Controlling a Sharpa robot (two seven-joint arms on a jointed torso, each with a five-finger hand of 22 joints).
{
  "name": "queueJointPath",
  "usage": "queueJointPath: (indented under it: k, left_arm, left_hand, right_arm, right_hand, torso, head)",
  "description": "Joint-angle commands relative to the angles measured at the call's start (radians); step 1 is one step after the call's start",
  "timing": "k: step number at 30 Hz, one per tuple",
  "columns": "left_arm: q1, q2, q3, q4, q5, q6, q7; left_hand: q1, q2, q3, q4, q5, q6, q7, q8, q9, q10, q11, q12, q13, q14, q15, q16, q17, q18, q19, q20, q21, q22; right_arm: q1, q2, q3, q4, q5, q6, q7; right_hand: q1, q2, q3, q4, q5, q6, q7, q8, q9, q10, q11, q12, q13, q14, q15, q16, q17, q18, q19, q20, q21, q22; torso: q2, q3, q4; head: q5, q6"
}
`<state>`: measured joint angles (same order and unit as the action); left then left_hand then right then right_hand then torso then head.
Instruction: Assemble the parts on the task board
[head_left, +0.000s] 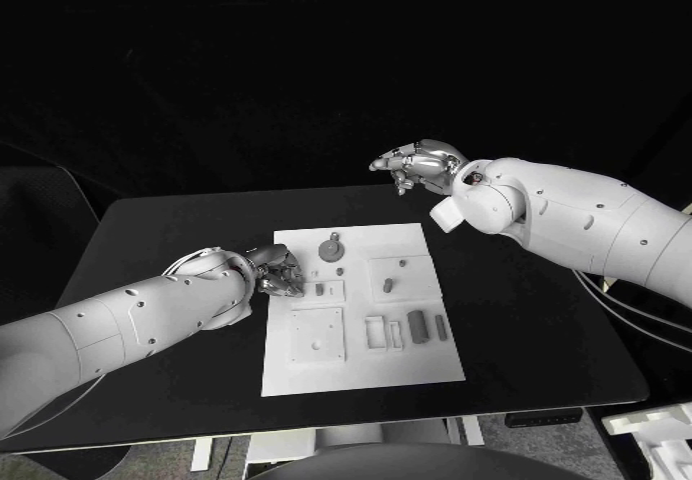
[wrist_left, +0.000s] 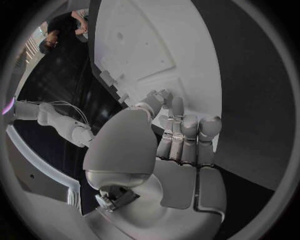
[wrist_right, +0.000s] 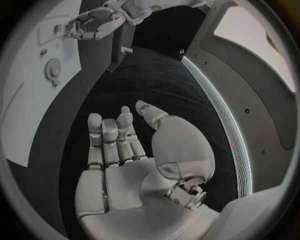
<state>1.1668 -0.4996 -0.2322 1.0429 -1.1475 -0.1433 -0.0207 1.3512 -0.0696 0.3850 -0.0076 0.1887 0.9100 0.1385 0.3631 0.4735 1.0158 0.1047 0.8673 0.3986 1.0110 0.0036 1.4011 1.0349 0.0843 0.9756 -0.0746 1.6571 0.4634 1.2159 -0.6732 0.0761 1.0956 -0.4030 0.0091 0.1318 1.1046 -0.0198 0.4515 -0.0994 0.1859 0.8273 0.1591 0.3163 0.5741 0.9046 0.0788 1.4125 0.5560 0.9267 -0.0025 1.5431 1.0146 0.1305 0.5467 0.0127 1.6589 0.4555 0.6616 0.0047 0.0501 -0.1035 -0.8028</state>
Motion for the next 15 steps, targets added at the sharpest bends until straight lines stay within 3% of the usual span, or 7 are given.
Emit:
queueJointPath:
  k: [1, 15]
  left_arm:
    - [0.0, 0.003, 0.0, 0.0, -0.011, 0.017, 0.009]
    - [0.0, 0.005, 0.0, 0.006, -0.022, 0.028, 0.012]
  left_hand:
    - [-0.003, 0.01, 0.005, -0.001, 0.002, 0.007, -0.002, 0.003, 0.002, 0.006, 0.0, 0.004, 0.001, 0.0, -0.004, 0.006, 0.001, 0.117, 0.003, -0.006, 0.102, 0.002]
    - [-0.003, 0.011, 0.007, -0.001, 0.003, 0.008, -0.003, 0.003, 0.002, 0.008, -0.001, 0.005, 0.002, 0.0, -0.004, 0.006, 0.001, 0.117, 0.002, -0.006, 0.102, 0.002]
  right_arm:
    - [-0.001, 0.0, 0.0, 0.002, -0.007, 0.01, 0.008]
    - [-0.001, 0.001, 0.0, 0.002, -0.007, 0.012, 0.008]
  right_hand:
    - [-0.008, -0.006, 0.003, -0.002, -0.003, -0.002, 0.005, 0.005, 0.0, -0.004, -0.001, 0.004, 0.001, 0.0, -0.006, 0.004, 0.001, 0.003, -0.005, -0.001, 0.106, 0.0]
    - [-0.008, -0.006, 0.003, -0.002, -0.003, -0.002, 0.005, 0.005, 0.0, -0.004, -0.001, 0.004, 0.001, 0.0, -0.006, 0.004, 0.001, 0.003, -0.005, -0.001, 0.106, 0.0]
  torso:
    - [0.0, 0.0012, 0.0002]
    - [0.001, 0.0005, 0.0012]
  head:
    - [-0.001, -0.001]
    - [-0.002, -0.003]
